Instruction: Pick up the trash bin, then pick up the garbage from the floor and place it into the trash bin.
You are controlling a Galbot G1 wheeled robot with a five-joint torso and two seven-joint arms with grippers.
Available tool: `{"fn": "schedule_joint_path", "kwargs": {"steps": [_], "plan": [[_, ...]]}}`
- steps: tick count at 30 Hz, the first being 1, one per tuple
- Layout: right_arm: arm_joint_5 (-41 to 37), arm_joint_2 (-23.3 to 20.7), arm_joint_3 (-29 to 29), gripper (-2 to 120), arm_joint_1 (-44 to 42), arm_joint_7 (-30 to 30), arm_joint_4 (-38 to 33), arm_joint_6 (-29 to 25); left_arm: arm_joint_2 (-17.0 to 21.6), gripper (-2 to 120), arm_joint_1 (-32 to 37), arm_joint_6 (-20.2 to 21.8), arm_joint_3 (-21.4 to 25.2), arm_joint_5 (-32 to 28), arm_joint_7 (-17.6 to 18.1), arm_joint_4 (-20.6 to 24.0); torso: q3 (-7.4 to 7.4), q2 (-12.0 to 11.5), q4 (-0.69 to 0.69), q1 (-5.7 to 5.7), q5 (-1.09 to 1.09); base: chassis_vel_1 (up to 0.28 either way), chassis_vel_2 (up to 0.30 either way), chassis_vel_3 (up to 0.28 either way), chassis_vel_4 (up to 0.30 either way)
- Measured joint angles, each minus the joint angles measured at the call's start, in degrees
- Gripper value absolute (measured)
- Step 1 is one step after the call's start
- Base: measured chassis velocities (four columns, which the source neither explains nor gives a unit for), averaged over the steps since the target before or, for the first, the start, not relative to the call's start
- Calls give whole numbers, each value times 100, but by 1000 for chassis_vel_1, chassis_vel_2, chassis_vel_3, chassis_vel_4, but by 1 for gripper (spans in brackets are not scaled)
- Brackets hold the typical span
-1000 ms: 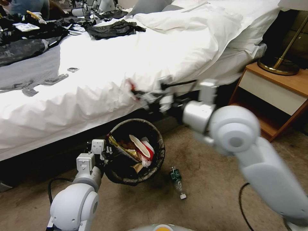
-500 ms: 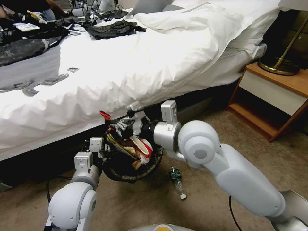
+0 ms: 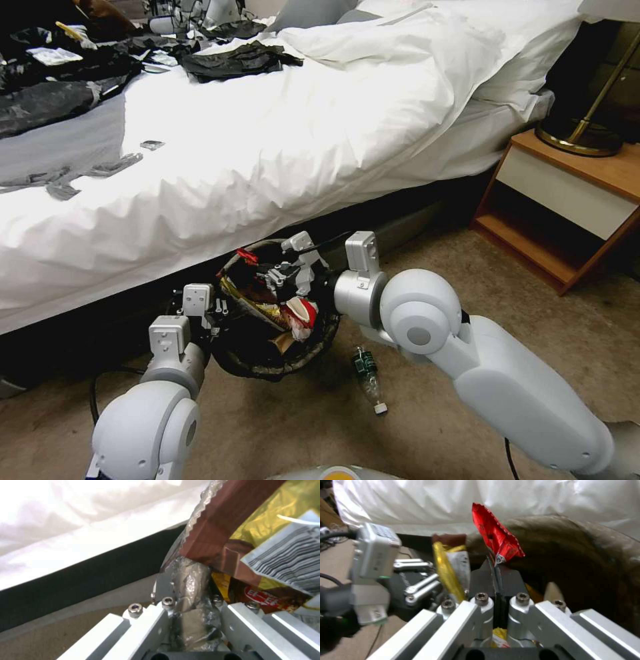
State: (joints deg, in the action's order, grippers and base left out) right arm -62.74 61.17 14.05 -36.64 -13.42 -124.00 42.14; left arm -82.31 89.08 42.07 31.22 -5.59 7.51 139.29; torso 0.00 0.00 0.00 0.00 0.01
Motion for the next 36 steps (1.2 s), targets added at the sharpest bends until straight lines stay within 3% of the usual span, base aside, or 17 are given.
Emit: {"fn": "schedule_joint_path", "kwargs": {"steps": [16,22,23,29,32,36], "plan": [[38,14,-31,2,-47,56,55,-1,-6,0,27,10,-18,79,-14,63,0,0,0,0,-1,0,0,0,0],[-73,55,-31,22,-30,48,62,-1,-30,0,6,12,-36,79,-35,22,0,0,1,0,-1,0,0,0,0],[-77,62,-29,30,-21,37,82,-1,-34,0,-4,12,-40,79,-35,6,0,0,0,0,-1,0,0,0,0],[-75,75,-27,46,-17,18,115,-1,-29,0,-23,12,-33,75,-30,-17,0,0,0,0,-1,0,0,0,0],[-57,95,-27,63,-39,1,147,-1,-20,0,-26,12,-29,69,-24,-21,0,0,0,0,-1,0,0,0,0],[-38,114,-28,73,-54,-5,163,-1,-13,0,-24,12,-27,67,-23,-30,0,0,0,0,-1,0,0,0,0]]}}
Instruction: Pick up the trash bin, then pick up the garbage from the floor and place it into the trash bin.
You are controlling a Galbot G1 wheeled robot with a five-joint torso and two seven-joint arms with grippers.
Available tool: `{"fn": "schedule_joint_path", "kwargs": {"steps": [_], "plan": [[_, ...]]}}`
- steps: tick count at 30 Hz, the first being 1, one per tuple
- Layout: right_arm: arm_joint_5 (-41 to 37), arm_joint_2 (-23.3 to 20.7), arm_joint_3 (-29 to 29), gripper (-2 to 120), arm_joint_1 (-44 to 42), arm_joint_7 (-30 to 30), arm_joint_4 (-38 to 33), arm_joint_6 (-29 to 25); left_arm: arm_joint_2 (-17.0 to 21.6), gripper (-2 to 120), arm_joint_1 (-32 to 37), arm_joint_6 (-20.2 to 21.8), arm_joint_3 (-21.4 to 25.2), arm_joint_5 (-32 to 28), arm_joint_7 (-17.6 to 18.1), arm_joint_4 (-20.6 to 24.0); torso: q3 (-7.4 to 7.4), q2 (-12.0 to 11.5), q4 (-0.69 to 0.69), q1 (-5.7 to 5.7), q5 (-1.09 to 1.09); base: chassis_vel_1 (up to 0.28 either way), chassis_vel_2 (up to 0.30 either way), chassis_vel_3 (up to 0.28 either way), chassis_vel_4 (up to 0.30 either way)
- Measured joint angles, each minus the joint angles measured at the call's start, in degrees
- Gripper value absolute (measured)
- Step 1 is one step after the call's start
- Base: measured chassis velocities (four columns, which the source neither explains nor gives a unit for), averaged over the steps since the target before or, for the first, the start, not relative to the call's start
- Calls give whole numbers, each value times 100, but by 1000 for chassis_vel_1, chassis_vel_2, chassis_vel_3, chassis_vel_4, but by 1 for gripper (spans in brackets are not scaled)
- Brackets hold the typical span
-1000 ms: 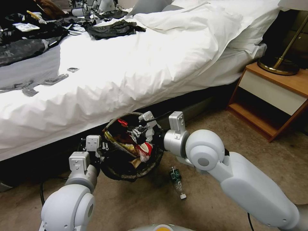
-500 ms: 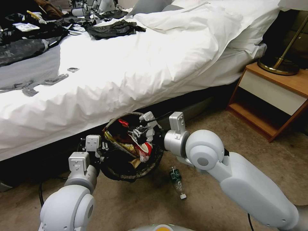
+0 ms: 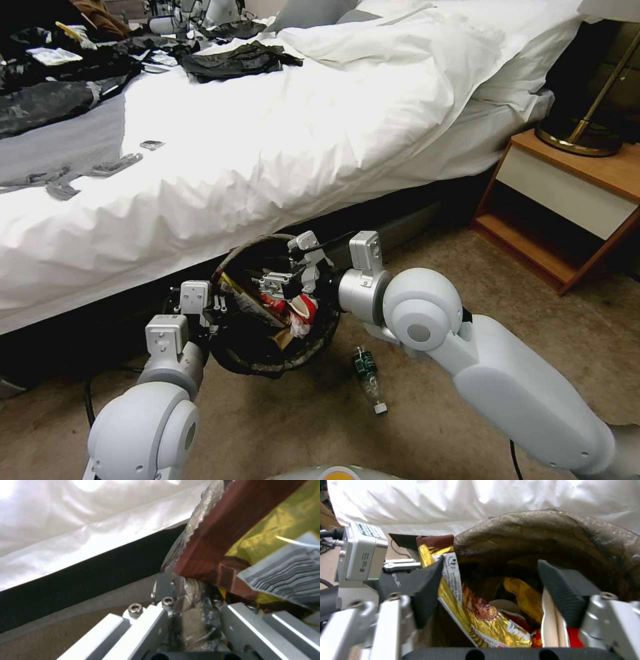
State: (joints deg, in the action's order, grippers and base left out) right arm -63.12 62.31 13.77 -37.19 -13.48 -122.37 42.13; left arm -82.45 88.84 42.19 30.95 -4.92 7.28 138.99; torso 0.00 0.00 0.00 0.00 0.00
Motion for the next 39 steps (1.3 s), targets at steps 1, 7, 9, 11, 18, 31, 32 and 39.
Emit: {"fn": "schedule_joint_path", "kwargs": {"steps": [1,7,9,11,18,31,32,39], "plan": [[6,7,-2,78,-3,0,3,0,2,0,0,0,0,0,2,-4,0,0,0,0,0,0,0,0,0],[25,38,-78,97,-8,-7,4,0,4,0,10,0,2,-1,11,-6,0,0,0,0,0,0,0,0,0],[26,38,-114,99,-8,-8,-16,0,6,0,9,0,1,-1,15,-6,0,0,0,0,0,0,0,0,0],[26,41,-143,100,-8,-9,-44,0,6,0,7,0,0,-2,16,-6,0,0,0,0,0,0,0,0,0],[205,72,-1003,100,-146,61,-387,1,10,0,4,-1,6,-9,17,-6,0,0,1,0,0,0,0,0,0],[2802,285,-2901,100,-1598,357,-826,-789,-23,0,-7,-4,-24,-122,-44,-23,0,0,2,0,-1,0,0,0,0],[3293,484,-3368,100,-2147,452,-876,-999,-23,0,-8,-5,-25,-109,-45,-33,0,0,0,0,1,0,0,0,0],[5098,1234,-4354,100,-4112,680,-677,-2772,-12,0,-2,-6,-19,-90,-73,-90,1,0,1,0,-1,0,0,0,0]]}}
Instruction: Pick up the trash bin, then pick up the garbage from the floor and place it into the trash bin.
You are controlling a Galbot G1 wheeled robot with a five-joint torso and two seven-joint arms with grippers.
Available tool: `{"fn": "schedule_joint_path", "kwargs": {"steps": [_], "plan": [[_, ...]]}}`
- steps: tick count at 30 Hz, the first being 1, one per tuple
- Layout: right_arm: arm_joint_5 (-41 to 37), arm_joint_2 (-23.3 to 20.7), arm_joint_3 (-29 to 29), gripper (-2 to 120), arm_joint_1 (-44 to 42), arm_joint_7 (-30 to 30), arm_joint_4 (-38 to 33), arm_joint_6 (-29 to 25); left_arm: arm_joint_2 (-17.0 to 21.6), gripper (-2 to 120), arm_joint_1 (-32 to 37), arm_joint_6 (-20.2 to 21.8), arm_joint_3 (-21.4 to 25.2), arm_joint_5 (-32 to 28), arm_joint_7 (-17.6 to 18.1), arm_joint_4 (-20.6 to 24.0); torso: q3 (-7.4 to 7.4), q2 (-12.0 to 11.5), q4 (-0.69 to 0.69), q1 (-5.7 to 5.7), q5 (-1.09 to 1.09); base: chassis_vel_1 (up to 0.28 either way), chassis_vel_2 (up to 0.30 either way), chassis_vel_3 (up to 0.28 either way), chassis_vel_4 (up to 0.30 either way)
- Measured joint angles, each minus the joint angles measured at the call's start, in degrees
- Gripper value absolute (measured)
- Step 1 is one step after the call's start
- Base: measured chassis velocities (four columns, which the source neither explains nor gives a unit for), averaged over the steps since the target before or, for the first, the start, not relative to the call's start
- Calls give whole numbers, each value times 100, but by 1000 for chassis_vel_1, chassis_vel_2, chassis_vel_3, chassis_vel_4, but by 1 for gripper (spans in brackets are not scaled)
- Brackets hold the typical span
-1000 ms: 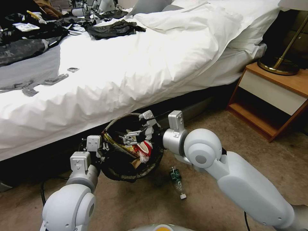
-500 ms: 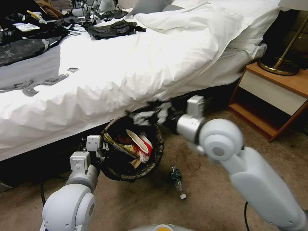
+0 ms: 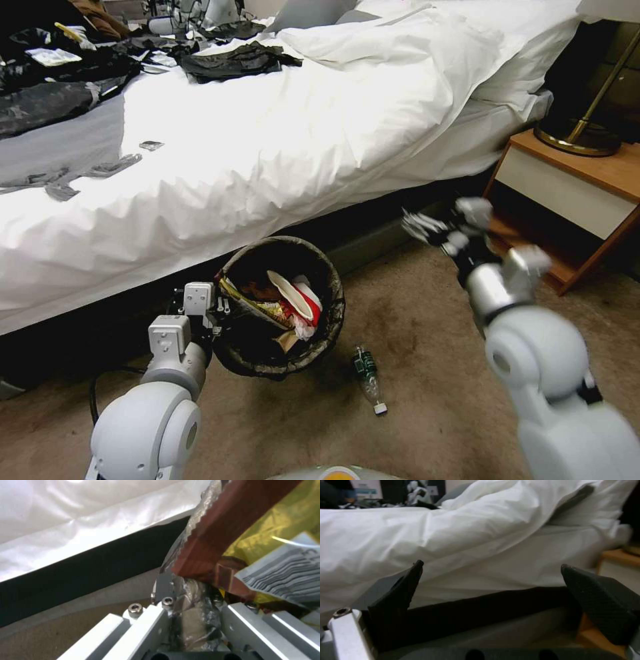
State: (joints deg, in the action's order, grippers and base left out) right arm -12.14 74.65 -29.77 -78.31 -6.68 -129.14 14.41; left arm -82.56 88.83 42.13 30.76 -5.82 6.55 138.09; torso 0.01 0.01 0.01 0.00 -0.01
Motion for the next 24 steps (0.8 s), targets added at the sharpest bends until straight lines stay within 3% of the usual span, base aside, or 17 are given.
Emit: {"fn": "schedule_joint_path", "kwargs": {"steps": [3,12,18,22,24], "plan": [[631,332,-282,100,-420,132,203,-685,4,0,9,0,1,5,-3,-14,0,0,-1,0,1,0,0,0,0],[1001,416,-586,100,-690,317,851,-1278,38,0,39,0,33,4,-25,-20,0,0,-1,0,1,0,0,0,0],[722,370,-298,100,-739,286,1006,-951,38,0,50,0,43,4,-25,-20,0,0,0,0,1,0,0,0,0],[252,100,218,100,-502,185,1281,130,66,0,71,0,58,4,-19,-10,0,0,0,0,0,0,0,0,0],[-78,29,398,100,-385,184,1445,399,77,0,87,0,65,4,-18,-5,0,0,0,0,1,0,0,0,0]]}}
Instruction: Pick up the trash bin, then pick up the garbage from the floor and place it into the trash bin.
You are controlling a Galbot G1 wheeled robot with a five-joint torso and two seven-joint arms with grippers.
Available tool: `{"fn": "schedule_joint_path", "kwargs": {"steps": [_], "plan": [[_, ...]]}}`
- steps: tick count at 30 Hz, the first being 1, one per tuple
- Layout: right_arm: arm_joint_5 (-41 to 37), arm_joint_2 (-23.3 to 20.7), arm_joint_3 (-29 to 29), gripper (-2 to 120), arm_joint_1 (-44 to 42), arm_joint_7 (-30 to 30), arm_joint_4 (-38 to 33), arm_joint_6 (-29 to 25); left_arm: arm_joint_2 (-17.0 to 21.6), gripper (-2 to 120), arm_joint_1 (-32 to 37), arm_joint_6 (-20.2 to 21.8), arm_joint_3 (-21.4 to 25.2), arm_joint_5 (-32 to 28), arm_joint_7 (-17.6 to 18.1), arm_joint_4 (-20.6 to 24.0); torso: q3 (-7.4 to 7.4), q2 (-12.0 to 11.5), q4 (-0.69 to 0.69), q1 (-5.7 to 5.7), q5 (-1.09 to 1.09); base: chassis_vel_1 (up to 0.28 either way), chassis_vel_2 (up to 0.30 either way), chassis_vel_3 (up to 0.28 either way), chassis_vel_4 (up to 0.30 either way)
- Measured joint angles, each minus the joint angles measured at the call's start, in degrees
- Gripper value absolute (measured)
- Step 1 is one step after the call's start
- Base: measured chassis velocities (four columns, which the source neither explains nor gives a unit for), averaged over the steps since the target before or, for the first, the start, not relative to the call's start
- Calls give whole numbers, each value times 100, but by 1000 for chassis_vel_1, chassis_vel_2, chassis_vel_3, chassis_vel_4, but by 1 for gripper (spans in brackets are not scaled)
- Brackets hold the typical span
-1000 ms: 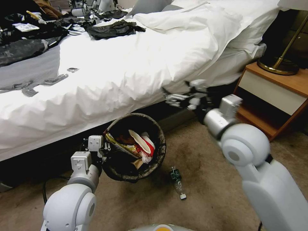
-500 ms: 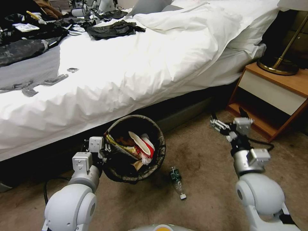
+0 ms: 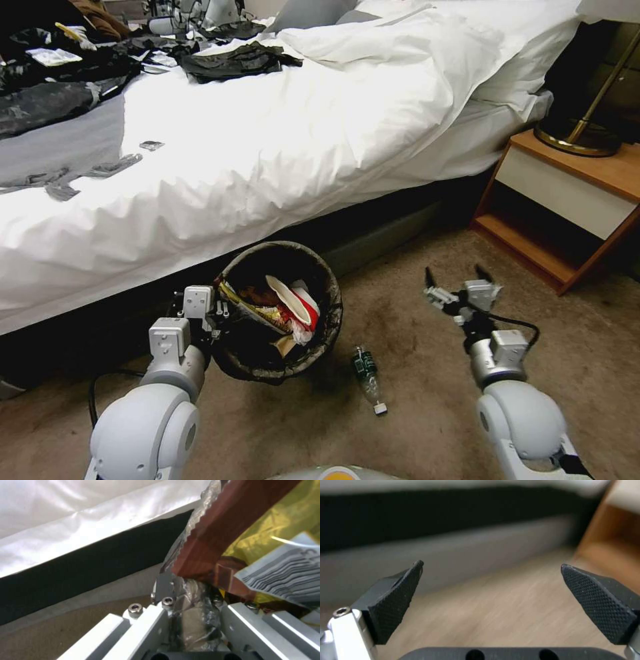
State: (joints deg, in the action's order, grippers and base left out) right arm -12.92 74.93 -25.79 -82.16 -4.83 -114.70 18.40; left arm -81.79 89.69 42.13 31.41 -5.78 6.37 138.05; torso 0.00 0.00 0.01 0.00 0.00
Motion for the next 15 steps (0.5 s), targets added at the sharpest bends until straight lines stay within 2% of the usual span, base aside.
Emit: {"fn": "schedule_joint_path", "kwargs": {"steps": [2,3,6,7,9,15], "plan": [[-645,-72,322,100,249,9,374,458,3,0,29,0,7,2,2,10,0,0,0,0,0,0,0,0,0],[-645,-72,322,100,249,9,374,458,3,0,29,0,7,2,2,10,0,0,0,0,0,0,0,0,0],[-1425,-101,760,100,790,-2,918,1198,4,0,42,0,4,7,4,31,0,0,0,0,0,0,0,0,0],[-1425,-101,760,100,790,-2,918,1198,4,0,42,0,4,7,4,31,0,0,0,0,0,0,0,0,0],[-1801,-101,1070,100,1189,-63,1376,1590,11,0,34,0,2,17,4,32,0,0,2,0,0,0,0,0,0],[-1796,-43,1389,100,1464,-6,2106,1776,40,0,32,0,30,16,4,23,0,0,-1,0,0,0,0,0,0]]}}
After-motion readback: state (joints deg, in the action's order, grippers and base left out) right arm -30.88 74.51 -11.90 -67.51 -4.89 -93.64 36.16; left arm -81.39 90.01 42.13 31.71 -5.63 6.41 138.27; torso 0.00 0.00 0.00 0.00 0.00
